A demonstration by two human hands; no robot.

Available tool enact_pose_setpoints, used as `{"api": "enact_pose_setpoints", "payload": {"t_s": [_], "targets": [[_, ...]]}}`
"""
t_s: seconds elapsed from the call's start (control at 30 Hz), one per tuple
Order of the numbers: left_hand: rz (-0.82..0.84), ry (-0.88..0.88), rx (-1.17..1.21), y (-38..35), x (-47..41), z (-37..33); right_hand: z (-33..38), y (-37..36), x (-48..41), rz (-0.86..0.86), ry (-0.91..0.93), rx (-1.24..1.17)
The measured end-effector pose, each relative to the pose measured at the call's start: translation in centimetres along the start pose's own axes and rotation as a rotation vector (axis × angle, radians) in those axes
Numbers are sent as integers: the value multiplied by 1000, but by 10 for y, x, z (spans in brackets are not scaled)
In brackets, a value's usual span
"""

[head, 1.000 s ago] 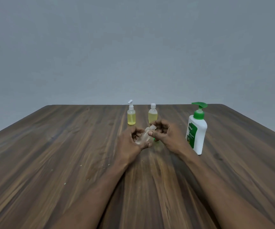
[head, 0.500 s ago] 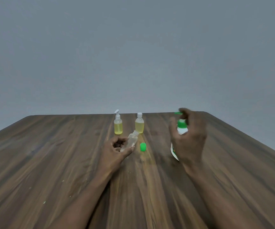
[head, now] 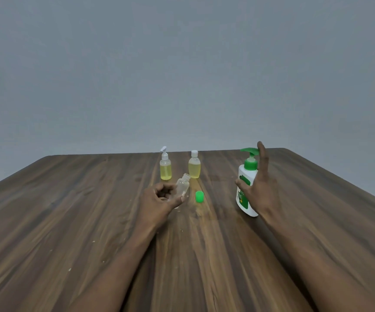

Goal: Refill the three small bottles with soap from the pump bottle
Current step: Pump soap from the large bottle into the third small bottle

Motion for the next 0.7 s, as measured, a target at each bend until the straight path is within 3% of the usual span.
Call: {"api": "enact_pose_setpoints", "payload": {"t_s": [0.27,0.53,0.7], "targets": [[-3,-41,64,3,-1,-12,39,-36,25,192,141,-298],[42,-187,165,2,1,-41,52,-33,28,225,277,-208],[57,-244,152,0,5,-50,54,-34,29,213,267,-232]]}}
Point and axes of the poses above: each hand's wrist, its own x-axis away from the middle knuckle, its own y-axis out of the back of the hand, z = x × y, the point moved 7 cm from there along -x, towards the middle knuckle, and after that the axes turned 15 degrees about -z, right-handed, at the moved point
